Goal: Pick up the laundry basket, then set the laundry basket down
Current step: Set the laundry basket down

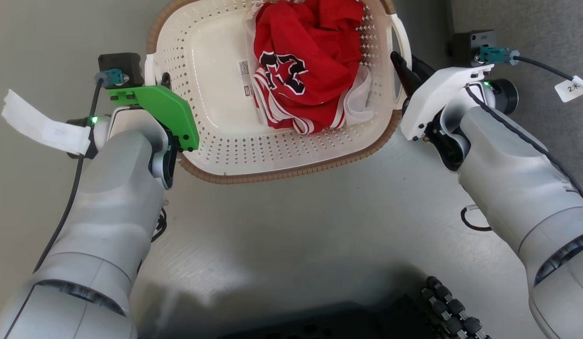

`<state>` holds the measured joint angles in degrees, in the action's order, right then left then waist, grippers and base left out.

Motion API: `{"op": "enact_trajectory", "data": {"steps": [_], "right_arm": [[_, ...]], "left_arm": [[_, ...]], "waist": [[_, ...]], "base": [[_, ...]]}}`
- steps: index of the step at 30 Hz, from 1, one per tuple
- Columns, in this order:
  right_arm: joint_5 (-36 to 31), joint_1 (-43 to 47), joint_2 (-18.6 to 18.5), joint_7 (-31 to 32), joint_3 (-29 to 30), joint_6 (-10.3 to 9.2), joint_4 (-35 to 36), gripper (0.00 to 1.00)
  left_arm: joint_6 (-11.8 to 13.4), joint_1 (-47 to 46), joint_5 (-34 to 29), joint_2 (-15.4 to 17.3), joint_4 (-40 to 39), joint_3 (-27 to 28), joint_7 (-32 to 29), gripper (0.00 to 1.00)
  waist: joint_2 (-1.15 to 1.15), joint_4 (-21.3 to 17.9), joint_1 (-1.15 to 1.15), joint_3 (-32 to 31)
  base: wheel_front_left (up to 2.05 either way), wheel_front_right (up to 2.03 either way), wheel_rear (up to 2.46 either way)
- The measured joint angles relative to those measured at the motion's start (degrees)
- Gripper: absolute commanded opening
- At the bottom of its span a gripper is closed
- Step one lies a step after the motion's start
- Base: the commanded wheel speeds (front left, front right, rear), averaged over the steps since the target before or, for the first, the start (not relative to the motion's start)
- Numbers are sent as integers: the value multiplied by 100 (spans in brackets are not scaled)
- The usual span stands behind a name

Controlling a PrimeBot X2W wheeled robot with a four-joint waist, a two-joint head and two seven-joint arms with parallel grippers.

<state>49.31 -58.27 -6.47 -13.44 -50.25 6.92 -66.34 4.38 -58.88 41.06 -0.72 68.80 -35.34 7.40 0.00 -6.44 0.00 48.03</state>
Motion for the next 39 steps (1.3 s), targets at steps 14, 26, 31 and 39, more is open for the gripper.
{"op": "enact_trajectory", "data": {"steps": [14,26,31,39], "right_arm": [[0,-2,88,-14,-8,18,-135,0],[3,-126,86,-21,-13,63,-222,0],[4,-158,82,-42,-15,65,-244,0],[8,-221,68,-63,-41,80,-260,0]], "left_arm": [[26,-58,0,-16,126,-7,-3,0],[35,-175,5,-36,155,-1,-29,0],[35,-202,18,-41,154,-1,-30,0],[35,-252,53,-44,151,-8,-63,0]], "waist": [[0,44,0,307],[0,74,0,523],[0,82,1,549],[0,96,1,590]], "base": [[0,0,0],[0,0,0],[0,0,0],[0,0,0]]}}
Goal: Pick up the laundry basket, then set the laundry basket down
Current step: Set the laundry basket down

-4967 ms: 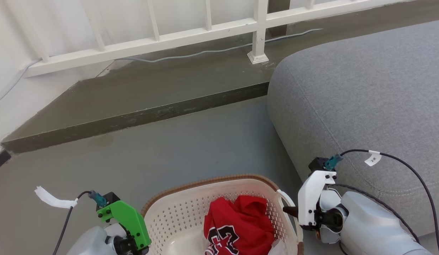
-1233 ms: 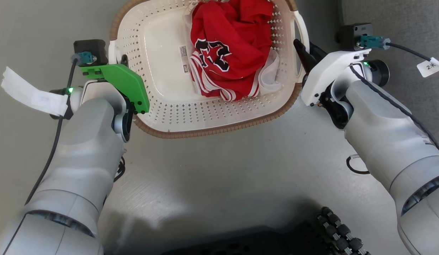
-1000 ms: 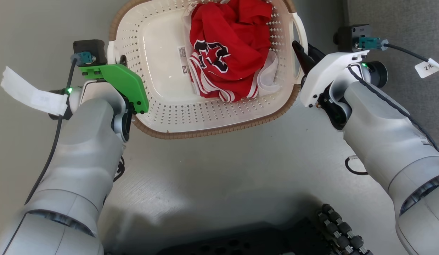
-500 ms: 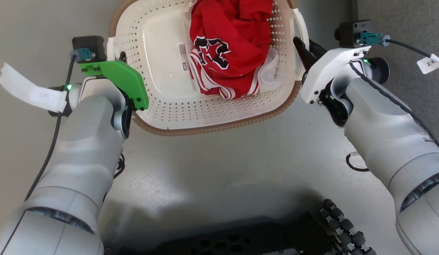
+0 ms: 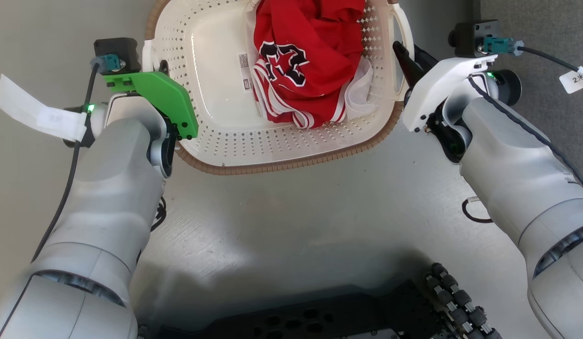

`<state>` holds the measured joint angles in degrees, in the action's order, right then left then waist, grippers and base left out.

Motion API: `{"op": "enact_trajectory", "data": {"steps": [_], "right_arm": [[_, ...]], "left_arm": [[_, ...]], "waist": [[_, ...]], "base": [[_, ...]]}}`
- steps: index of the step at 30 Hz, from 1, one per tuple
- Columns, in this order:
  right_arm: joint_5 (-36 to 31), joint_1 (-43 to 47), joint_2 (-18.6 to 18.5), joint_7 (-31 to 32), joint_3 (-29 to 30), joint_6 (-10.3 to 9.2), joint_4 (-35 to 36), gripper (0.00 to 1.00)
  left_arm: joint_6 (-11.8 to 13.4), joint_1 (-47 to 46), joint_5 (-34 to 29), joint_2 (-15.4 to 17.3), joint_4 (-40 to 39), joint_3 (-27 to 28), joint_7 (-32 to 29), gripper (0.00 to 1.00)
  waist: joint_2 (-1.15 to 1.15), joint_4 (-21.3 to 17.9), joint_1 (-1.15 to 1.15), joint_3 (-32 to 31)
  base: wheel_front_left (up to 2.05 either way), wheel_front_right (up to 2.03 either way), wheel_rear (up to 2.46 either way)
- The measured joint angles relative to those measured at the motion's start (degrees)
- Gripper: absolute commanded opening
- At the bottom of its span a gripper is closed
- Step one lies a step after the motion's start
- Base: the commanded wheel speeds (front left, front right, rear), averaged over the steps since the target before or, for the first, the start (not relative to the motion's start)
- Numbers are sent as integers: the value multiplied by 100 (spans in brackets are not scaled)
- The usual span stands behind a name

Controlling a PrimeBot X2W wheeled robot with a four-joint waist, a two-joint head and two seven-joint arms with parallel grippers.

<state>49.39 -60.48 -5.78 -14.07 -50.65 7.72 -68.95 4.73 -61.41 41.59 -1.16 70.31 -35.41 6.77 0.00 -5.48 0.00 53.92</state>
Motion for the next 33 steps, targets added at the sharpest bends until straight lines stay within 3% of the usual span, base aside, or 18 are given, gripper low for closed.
{"op": "enact_trajectory", "data": {"steps": [16,17,18,19,24,33], "right_arm": [[60,-10,-14,4,-34,24,14,0],[74,-10,-18,5,-26,24,47,29],[96,-11,-15,5,-35,16,81,92],[97,-11,-29,5,-51,15,99,100],[131,-7,-122,5,-97,-21,170,100],[276,80,-125,5,-170,-20,352,100]], "left_arm": [[-75,2,136,21,-51,-18,34,0],[-105,4,169,25,-70,-15,35,0],[-140,7,200,35,-87,-12,34,46],[-157,10,260,54,-97,-7,34,100],[-252,62,360,222,-166,-18,34,100],[-387,182,457,230,-277,-108,108,100]], "waist": [[0,2,0,20],[0,2,0,20],[0,2,0,20],[0,2,0,21],[0,7,0,14],[0,28,0,-55]], "base": [[0,0,0],[0,0,0],[0,0,0],[0,0,0],[0,0,0],[0,0,0]]}}
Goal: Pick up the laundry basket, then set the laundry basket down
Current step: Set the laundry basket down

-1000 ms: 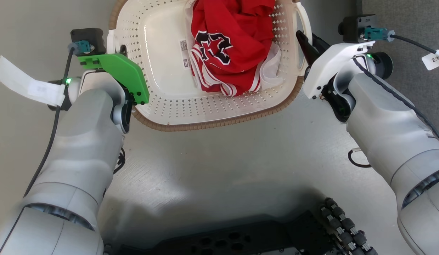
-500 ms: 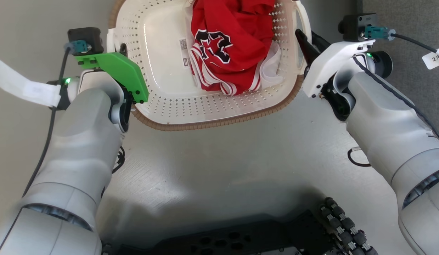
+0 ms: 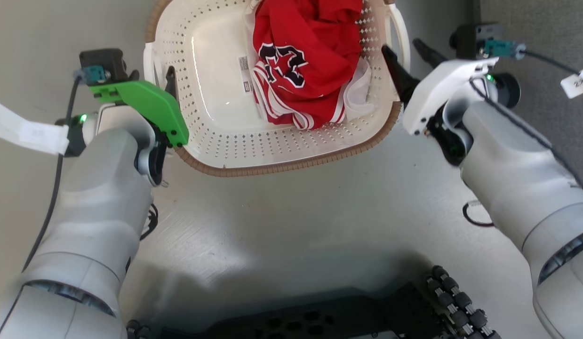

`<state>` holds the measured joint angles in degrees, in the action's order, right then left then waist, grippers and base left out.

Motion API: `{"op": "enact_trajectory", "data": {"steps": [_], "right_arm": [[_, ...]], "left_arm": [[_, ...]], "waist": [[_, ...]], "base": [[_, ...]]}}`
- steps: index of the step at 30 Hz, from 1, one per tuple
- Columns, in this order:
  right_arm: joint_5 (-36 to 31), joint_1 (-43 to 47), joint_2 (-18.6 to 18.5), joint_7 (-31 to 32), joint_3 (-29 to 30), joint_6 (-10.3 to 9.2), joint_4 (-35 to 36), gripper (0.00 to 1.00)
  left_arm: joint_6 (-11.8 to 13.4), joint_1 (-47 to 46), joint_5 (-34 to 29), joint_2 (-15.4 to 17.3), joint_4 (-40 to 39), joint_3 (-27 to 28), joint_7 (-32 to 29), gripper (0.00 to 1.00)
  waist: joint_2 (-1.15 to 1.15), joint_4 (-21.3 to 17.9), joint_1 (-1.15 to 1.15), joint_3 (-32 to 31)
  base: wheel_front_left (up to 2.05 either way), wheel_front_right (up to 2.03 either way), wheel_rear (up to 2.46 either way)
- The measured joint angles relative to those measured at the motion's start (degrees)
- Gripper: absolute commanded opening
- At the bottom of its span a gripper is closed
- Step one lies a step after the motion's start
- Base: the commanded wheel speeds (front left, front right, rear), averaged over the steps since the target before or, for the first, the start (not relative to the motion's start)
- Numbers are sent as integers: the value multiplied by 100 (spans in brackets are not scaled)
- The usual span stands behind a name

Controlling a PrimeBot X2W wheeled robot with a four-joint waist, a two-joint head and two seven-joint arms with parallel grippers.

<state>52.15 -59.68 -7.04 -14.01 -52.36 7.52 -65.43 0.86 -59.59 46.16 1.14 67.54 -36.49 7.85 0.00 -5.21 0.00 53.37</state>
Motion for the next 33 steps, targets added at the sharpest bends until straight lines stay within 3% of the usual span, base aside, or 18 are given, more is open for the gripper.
{"op": "enact_trajectory", "data": {"steps": [19,33], "right_arm": [[34,401,-213,-15,-33,0,42,100],[-143,498,-349,-16,513,-22,392,100]], "left_arm": [[-42,455,-54,3,-2,-275,521,100],[42,795,-45,4,-146,-244,641,100]], "waist": [[0,-41,0,-957],[0,-67,0,-1958]], "base": [[0,0,0],[0,0,0]]}}
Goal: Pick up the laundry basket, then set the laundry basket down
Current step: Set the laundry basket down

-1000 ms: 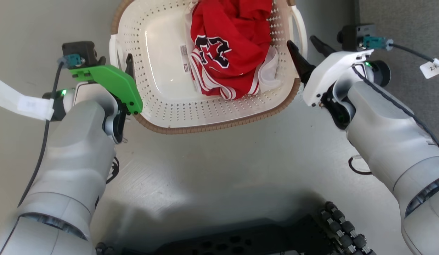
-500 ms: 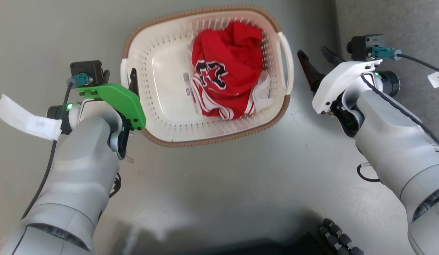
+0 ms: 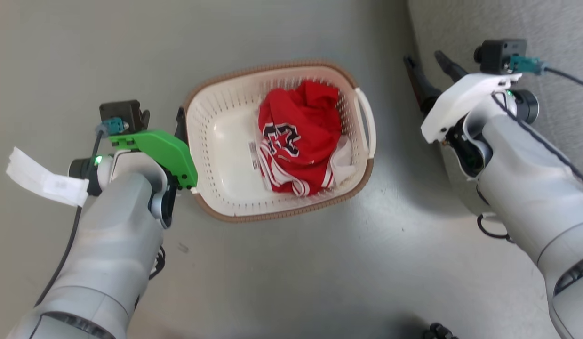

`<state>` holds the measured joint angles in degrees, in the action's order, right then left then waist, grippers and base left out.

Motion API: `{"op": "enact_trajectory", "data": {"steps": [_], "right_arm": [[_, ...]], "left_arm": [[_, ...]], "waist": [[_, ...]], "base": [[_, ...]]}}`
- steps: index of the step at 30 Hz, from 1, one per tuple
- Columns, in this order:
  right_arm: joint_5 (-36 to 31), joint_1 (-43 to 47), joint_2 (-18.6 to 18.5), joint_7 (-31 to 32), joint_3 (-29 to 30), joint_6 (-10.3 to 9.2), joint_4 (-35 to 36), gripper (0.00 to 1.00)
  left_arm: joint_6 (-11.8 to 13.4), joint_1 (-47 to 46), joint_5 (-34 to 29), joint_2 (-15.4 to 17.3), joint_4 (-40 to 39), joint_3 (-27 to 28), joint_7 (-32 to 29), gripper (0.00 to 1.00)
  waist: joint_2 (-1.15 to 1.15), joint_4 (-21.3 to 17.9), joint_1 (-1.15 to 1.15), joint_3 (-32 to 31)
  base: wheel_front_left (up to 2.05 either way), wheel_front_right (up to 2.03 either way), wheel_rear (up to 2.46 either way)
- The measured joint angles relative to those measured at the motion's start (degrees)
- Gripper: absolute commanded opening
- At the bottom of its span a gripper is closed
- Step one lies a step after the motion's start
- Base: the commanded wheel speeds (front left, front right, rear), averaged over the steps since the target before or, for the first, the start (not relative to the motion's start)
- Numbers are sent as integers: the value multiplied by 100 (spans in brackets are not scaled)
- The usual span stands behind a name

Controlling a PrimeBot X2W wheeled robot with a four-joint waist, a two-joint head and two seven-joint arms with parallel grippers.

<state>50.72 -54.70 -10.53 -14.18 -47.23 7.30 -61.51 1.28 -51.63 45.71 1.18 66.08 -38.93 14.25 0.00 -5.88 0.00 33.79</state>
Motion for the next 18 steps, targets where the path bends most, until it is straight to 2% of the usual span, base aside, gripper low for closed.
{"op": "enact_trajectory", "data": {"steps": [9,18], "right_arm": [[-253,481,-75,0,348,-189,288,100],[-601,777,-177,-1,705,-386,770,100]], "left_arm": [[188,181,-161,16,-444,231,1,100],[339,539,-443,203,-1166,646,1,100]], "waist": [[0,-11,0,-660],[0,-17,0,-1271]], "base": [[0,0,0],[0,0,0]]}}
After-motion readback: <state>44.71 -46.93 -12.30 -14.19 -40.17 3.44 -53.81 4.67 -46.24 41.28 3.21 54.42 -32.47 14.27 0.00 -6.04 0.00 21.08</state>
